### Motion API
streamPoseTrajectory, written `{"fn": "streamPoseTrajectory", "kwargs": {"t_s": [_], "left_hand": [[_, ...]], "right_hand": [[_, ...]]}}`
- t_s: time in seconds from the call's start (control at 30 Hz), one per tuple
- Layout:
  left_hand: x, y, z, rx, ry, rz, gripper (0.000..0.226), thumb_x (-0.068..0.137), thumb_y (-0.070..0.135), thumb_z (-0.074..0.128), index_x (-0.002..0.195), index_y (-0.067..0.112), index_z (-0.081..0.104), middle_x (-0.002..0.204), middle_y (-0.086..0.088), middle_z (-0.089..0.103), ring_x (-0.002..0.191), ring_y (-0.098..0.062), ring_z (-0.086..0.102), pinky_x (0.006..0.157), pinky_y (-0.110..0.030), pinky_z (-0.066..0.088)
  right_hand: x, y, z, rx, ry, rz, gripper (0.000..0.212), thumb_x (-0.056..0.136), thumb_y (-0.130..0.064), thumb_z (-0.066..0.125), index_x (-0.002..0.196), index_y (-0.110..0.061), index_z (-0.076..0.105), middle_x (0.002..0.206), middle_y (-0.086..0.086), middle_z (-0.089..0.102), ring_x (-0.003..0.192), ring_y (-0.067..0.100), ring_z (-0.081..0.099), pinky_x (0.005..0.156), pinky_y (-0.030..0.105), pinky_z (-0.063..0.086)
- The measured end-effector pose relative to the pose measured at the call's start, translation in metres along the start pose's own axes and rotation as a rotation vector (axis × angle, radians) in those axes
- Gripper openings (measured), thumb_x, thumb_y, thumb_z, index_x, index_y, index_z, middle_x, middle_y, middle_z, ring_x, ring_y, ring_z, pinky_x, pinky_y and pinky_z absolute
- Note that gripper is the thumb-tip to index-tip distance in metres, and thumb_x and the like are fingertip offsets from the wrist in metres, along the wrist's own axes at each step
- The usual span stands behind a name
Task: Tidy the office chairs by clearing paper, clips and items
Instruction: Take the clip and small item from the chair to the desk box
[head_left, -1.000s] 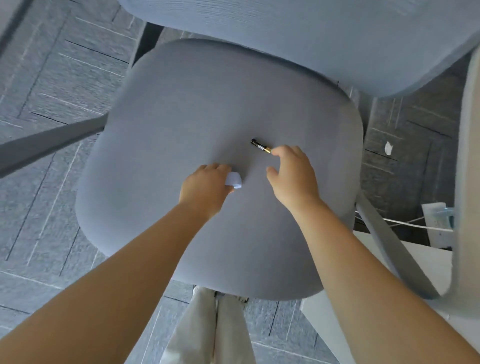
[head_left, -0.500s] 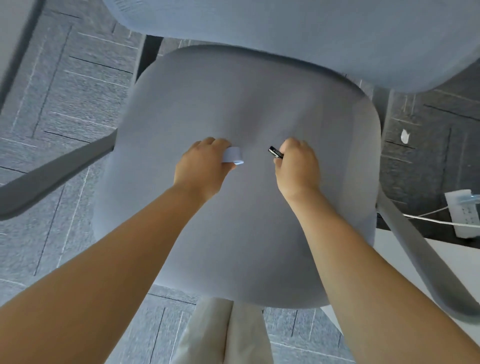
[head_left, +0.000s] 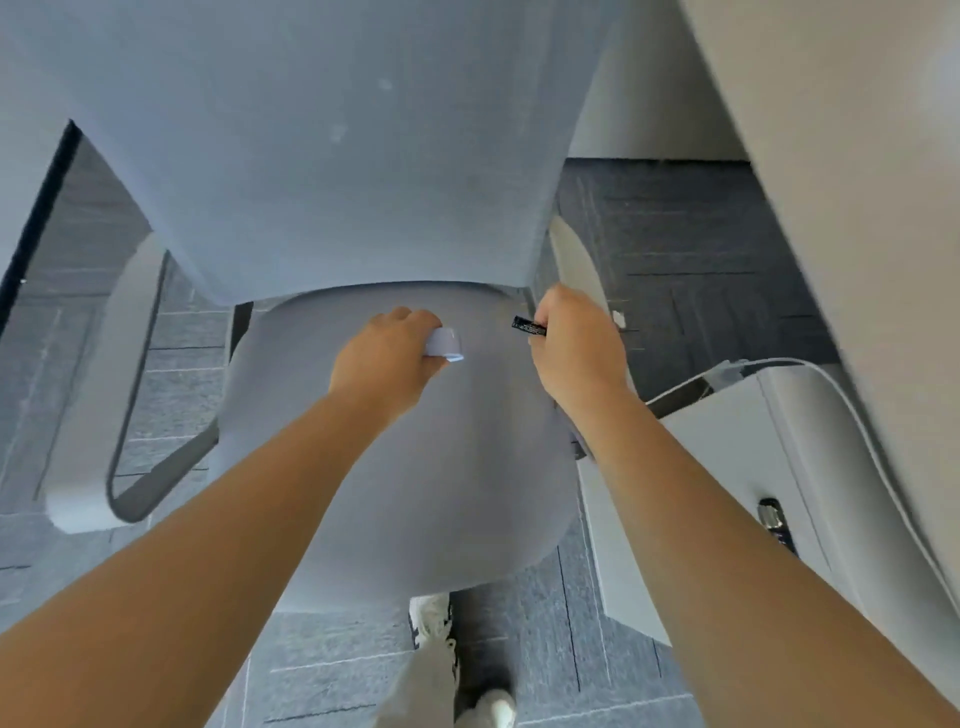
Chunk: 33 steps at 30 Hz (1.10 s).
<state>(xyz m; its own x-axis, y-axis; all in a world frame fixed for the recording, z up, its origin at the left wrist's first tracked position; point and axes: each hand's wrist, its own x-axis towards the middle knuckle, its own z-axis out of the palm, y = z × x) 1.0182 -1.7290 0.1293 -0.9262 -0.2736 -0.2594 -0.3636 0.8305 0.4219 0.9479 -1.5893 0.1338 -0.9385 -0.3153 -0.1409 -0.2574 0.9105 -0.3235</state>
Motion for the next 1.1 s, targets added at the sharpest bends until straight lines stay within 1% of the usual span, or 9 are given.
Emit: {"fn": "streamPoseTrajectory", "kwargs": {"t_s": [0.07,0.17,0.37,0.47,0.57,0.73,0.87,1.0,1.1], "left_hand": [[-0.018,0.030,-0.012,0.001,0.011,0.058,0.031,0.092,0.021,0.051,0.120,0.010,0.053,0.124,-0.014,0.056,0.113,-0.034,0.050,0.085,-0.042,0.045],[-0.044,0.077,-0.022,-0.001,0.020,0.190,0.030,0.090,0.019,0.052,0.118,0.008,0.055,0.120,-0.017,0.056,0.111,-0.035,0.051,0.087,-0.041,0.044],[-0.089,0.174,-0.020,-0.003,-0.016,0.474,0.028,0.090,0.019,0.054,0.113,0.003,0.057,0.115,-0.019,0.059,0.107,-0.035,0.053,0.083,-0.039,0.042],[-0.108,0.218,-0.010,-0.036,-0.058,0.651,0.031,0.089,0.018,0.056,0.117,0.003,0.056,0.117,-0.019,0.059,0.109,-0.034,0.053,0.085,-0.039,0.043],[-0.127,0.253,0.003,-0.029,-0.108,0.801,0.033,0.089,0.018,0.056,0.118,0.003,0.055,0.116,-0.018,0.058,0.108,-0.033,0.052,0.082,-0.036,0.043],[-0.167,0.302,0.033,0.020,-0.208,1.011,0.034,0.089,0.018,0.056,0.122,0.009,0.054,0.116,-0.015,0.058,0.106,-0.032,0.052,0.079,-0.033,0.040],[-0.209,0.342,0.056,0.047,-0.277,1.169,0.032,0.089,0.018,0.056,0.120,0.008,0.055,0.116,-0.015,0.059,0.105,-0.033,0.053,0.081,-0.035,0.043],[-0.254,0.380,0.082,0.087,-0.350,1.292,0.033,0.088,0.024,0.057,0.116,0.006,0.056,0.115,-0.017,0.059,0.105,-0.034,0.053,0.081,-0.037,0.043],[-0.281,0.409,0.108,0.094,-0.397,1.339,0.034,0.087,0.026,0.058,0.116,0.007,0.057,0.115,-0.016,0.060,0.105,-0.033,0.053,0.080,-0.036,0.043]], "right_hand": [[-0.025,0.015,-0.034,0.001,0.059,0.032,0.010,0.090,0.000,0.049,0.096,-0.006,0.056,0.092,0.010,0.055,0.086,0.030,0.054,0.064,0.033,0.037],[-0.068,0.042,-0.080,0.003,0.135,0.094,0.016,0.090,-0.001,0.051,0.106,-0.003,0.055,0.108,0.014,0.060,0.099,0.031,0.057,0.074,0.039,0.045],[-0.156,0.102,-0.152,-0.021,0.264,0.345,0.022,0.089,0.000,0.050,0.111,-0.001,0.053,0.115,0.017,0.058,0.105,0.034,0.056,0.080,0.037,0.048],[-0.200,0.129,-0.175,-0.015,0.338,0.484,0.023,0.088,0.004,0.049,0.110,0.001,0.052,0.116,0.019,0.057,0.106,0.035,0.054,0.071,0.033,0.041],[-0.243,0.150,-0.186,0.007,0.400,0.649,0.023,0.088,0.004,0.047,0.111,0.002,0.052,0.116,0.020,0.057,0.105,0.036,0.054,0.068,0.030,0.034],[-0.322,0.174,-0.188,0.025,0.462,0.905,0.022,0.087,0.003,0.047,0.108,0.002,0.053,0.114,0.020,0.057,0.102,0.037,0.055,0.069,0.036,0.041],[-0.385,0.197,-0.187,0.041,0.506,1.101,0.012,0.087,0.004,0.045,0.094,-0.001,0.052,0.084,0.012,0.052,0.080,0.030,0.044,0.051,0.029,0.032],[-0.437,0.222,-0.183,0.082,0.575,1.230,0.019,0.090,-0.001,0.045,0.107,-0.001,0.054,0.109,0.017,0.058,0.096,0.035,0.054,0.065,0.032,0.036],[-0.469,0.249,-0.180,0.106,0.598,1.295,0.019,0.091,-0.003,0.047,0.109,-0.003,0.055,0.113,0.017,0.058,0.100,0.033,0.056,0.072,0.036,0.045]]}}
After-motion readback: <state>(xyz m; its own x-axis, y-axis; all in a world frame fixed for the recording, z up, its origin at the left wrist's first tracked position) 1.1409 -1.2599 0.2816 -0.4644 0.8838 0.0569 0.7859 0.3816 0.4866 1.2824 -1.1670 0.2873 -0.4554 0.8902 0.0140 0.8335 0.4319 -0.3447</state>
